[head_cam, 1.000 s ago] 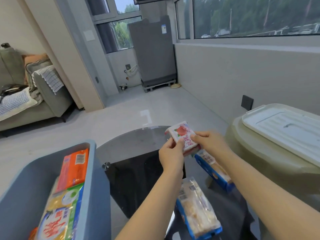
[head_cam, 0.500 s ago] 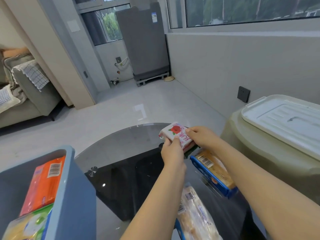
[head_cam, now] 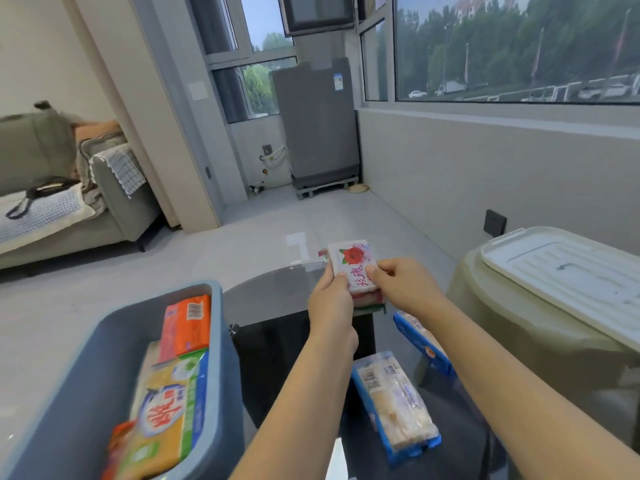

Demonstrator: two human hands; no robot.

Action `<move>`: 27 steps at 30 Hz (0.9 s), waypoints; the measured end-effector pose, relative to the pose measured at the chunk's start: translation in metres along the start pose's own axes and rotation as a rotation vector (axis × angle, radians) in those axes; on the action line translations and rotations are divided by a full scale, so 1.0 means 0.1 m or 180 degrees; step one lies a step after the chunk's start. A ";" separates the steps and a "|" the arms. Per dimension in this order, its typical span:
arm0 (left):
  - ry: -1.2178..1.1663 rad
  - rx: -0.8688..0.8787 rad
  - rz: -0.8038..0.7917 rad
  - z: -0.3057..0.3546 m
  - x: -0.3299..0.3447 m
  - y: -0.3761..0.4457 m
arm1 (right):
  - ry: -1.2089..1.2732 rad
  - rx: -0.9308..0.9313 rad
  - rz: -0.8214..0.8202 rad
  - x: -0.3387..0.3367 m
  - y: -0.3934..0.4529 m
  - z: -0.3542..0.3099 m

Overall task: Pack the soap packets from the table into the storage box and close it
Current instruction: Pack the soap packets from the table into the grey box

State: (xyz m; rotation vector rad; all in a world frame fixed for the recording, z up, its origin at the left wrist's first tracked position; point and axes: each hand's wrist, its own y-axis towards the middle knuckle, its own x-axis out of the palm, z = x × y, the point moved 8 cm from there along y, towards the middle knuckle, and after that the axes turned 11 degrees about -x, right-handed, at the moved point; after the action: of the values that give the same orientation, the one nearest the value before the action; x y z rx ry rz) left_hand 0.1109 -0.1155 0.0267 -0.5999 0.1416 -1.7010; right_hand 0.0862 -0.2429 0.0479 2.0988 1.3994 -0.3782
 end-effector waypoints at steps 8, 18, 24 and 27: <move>0.0109 0.0433 0.0047 0.65 -0.58 -0.78 | 0.0447 -0.0369 -0.0010 0.11 -0.37 -1.06; 0.0402 0.0653 0.0394 1.09 -1.69 -1.11 | 0.0924 -0.0496 -0.0409 1.02 -0.53 -1.80; 0.0405 0.0818 0.0601 1.31 -2.25 -1.10 | 0.1237 -0.0358 -0.0765 1.66 -0.42 -2.04; 0.0544 0.0923 0.0815 1.39 -2.50 -1.06 | 0.1227 -0.0284 -0.1043 1.95 -0.36 -2.09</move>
State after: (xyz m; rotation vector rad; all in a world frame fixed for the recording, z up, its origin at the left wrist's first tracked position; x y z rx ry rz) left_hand 0.1065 0.1773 0.1122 -0.2101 0.0865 -1.4863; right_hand 0.1163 0.0392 0.0988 1.9370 1.9553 -0.0313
